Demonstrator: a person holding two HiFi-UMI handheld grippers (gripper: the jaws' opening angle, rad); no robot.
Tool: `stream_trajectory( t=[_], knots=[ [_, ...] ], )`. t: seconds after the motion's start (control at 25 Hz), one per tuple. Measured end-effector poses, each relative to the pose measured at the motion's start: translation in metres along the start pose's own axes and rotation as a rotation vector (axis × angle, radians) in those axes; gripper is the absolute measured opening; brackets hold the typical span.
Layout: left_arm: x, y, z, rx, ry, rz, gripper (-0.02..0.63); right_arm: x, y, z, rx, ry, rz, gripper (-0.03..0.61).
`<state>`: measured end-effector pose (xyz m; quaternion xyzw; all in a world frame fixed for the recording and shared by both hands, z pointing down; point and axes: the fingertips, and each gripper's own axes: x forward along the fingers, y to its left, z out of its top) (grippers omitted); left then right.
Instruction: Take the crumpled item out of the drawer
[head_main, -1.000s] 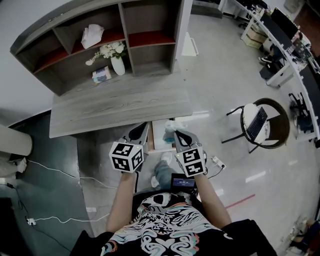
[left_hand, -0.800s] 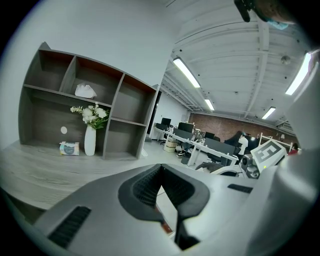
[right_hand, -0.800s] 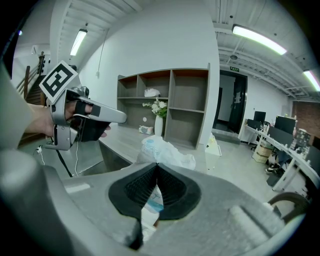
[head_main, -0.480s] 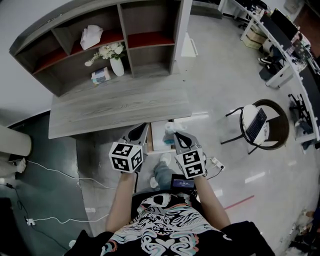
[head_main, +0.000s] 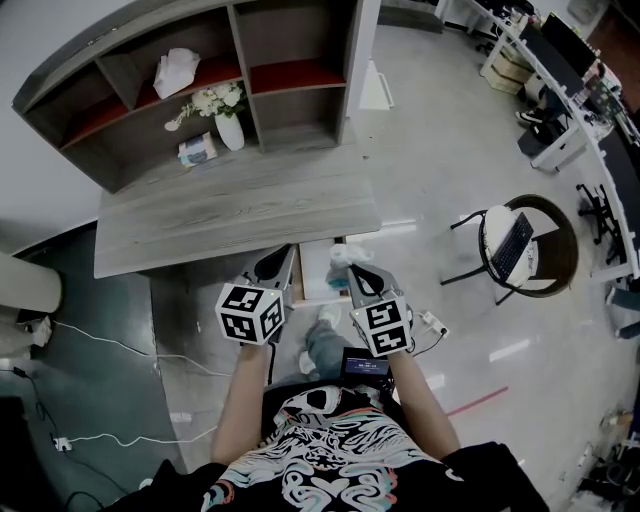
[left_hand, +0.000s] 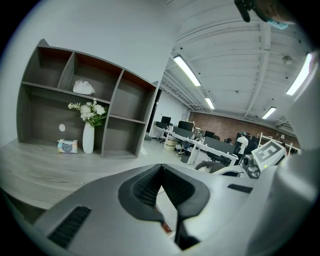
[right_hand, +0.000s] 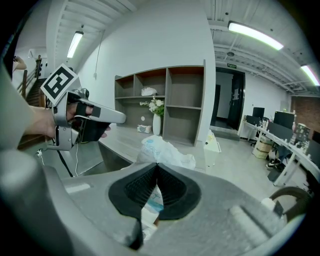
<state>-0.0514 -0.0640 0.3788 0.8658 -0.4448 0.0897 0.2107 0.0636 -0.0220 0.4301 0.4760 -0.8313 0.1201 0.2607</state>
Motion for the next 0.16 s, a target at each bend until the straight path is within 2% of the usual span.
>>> stream_trajectory(
  t=[0.16],
  knots=[
    [0.0061, -0.0011, -0.0011, 0.000, 0.002, -0.002, 0.003, 0.0024, -0.0038, 0.0010, 0.017, -0.010, 0.006, 0.009]
  ],
)
